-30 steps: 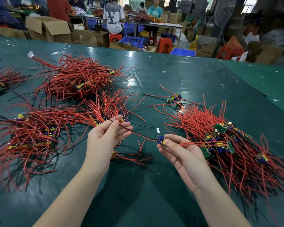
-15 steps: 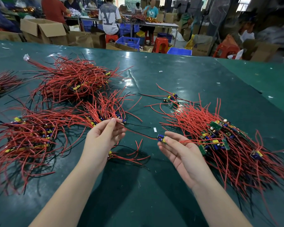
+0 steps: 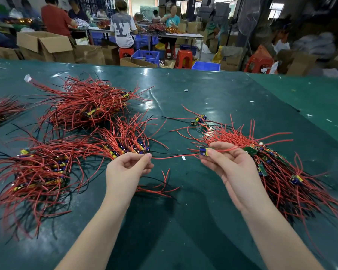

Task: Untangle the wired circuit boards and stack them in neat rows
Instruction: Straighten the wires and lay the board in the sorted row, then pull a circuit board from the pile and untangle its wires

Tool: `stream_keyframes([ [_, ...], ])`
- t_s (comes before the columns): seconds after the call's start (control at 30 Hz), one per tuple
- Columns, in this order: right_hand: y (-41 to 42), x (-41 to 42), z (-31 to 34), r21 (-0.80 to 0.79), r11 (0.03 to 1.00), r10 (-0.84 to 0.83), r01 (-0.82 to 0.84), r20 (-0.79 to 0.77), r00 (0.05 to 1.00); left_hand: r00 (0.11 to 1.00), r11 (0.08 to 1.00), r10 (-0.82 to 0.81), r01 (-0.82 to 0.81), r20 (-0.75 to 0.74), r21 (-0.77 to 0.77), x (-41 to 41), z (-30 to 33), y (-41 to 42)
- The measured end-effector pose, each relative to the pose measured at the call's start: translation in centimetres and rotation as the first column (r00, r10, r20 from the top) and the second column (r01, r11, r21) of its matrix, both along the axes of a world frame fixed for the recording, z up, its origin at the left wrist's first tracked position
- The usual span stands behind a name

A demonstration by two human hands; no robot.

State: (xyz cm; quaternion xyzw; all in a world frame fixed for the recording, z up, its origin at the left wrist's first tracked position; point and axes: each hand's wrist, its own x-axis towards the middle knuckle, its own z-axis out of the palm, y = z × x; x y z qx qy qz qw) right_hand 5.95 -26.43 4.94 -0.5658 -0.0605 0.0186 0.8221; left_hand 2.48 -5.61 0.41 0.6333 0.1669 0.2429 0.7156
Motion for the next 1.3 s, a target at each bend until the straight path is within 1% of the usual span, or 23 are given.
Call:
stream_keyframes([
  [0.07,0.3,-0.2,0.4,-0.054,0.998,-0.011,0.013,0.039,0.999,1.000,0.989,0.014,-0.015,0.005,0.150,0.0,-0.3,-0.1],
  [0.1,0.4,-0.3,0.7,-0.059,0.998,-0.016,0.019,0.050,0.999,1.000,0.983,0.011,-0.013,0.013,0.183,-0.1,-0.3,-0.1],
  [0.2,0.2,-0.2,1.8,-0.002,0.999,-0.044,0.044,0.075,0.996,0.998,0.979,-0.041,0.033,0.038,0.201,0.1,-0.3,-0.3],
  [0.27,-0.6,0.4,3.3,0.009,0.997,-0.078,0.078,0.133,0.988,0.996,0.981,-0.086,0.078,0.039,0.179,0.1,-0.1,-0.5],
  [0.33,-2.0,1.1,5.1,-0.097,0.985,-0.110,0.141,0.270,0.957,0.994,0.988,-0.102,0.096,0.038,0.123,0.1,0.0,-0.5],
  [0.4,-3.9,1.8,6.8,-0.291,0.925,-0.094,0.244,0.448,0.889,0.995,0.992,-0.090,0.085,0.041,0.093,0.2,0.1,-0.3],
  [0.47,-5.8,2.7,8.2,-0.495,0.794,-0.042,0.353,0.535,0.844,0.996,0.994,-0.076,0.072,0.046,0.087,0.2,0.1,-0.1],
  [0.53,-7.7,4.1,8.7,-0.685,0.591,0.012,0.426,0.535,0.845,0.996,0.995,-0.070,0.065,0.051,0.081,0.2,0.2,0.0],
  [0.6,-8.9,5.5,8.4,-0.854,0.303,0.081,0.422,0.465,0.882,0.996,0.994,-0.069,0.065,0.049,0.083,0.1,0.2,0.1],
  [0.63,-9.2,6.0,8.0,-0.910,0.146,0.097,0.389,0.404,0.909,0.997,0.994,-0.070,0.066,0.043,0.088,0.1,0.1,0.1],
  [0.67,-9.4,6.2,7.5,-0.938,0.014,0.102,0.345,0.345,0.933,0.997,0.993,-0.073,0.069,0.037,0.095,0.1,0.1,0.1],
  [0.7,-9.4,6.5,6.8,-0.950,-0.078,0.099,0.303,0.295,0.950,0.997,0.992,-0.077,0.073,0.032,0.102,0.1,0.0,0.1],
  [0.73,-9.4,6.6,6.1,-0.954,-0.141,0.093,0.266,0.255,0.962,0.996,0.991,-0.080,0.077,0.029,0.106,0.2,-0.1,0.1],
  [0.8,-9.5,7.0,4.8,-0.952,-0.202,0.069,0.229,0.220,0.973,0.996,0.990,-0.085,0.082,0.025,0.115,0.2,-0.2,0.2],
  [0.87,-9.6,7.4,3.8,-0.948,-0.202,0.049,0.245,0.240,0.970,0.996,0.988,-0.090,0.087,0.018,0.129,0.2,-0.4,0.2],
  [0.9,-9.7,7.6,3.5,-0.951,-0.157,0.039,0.266,0.264,0.964,0.996,0.986,-0.093,0.090,0.015,0.138,0.2,-0.4,0.2],
  [0.97,-9.8,7.7,3.3,-0.944,0.020,0.000,0.328,0.328,0.945,0.995,0.983,-0.097,0.094,0.012,0.160,0.2,-0.6,0.3],
  [1.03,-9.9,7.5,3.9,-0.891,0.208,-0.087,0.404,0.394,0.915,0.995,0.978,-0.099,0.096,0.011,0.186,0.2,-0.8,0.3],
  [1.1,-10.1,7.2,5.0,-0.815,0.336,-0.186,0.473,0.435,0.881,0.994,0.975,-0.105,0.100,0.012,0.200,0.2,-0.9,0.3],
  [1.13,-10.2,7.1,5.7,-0.780,0.366,-0.220,0.508,0.458,0.861,0.994,0.974,-0.108,0.103,0.012,0.204,0.3,-0.9,0.3],
  [1.17,-10.3,7.0,6.3,-0.757,0.362,-0.236,0.544,0.490,0.839,0.994,0.973,-0.110,0.105,0.009,0.208,0.3,-1.0,0.3],
  [1.2,-10.3,6.9,6.8,-0.748,0.325,-0.232,0.579,0.530,0.816,0.994,0.971,-0.111,0.107,0.006,0.212,0.4,-1.0,0.3],
  [1.3,-10.1,7.1,7.0,-0.772,0.156,-0.139,0.616,0.601,0.787,0.993,0.965,-0.116,0.114,-0.008,0.234,0.4,-1.0,0.3],
])
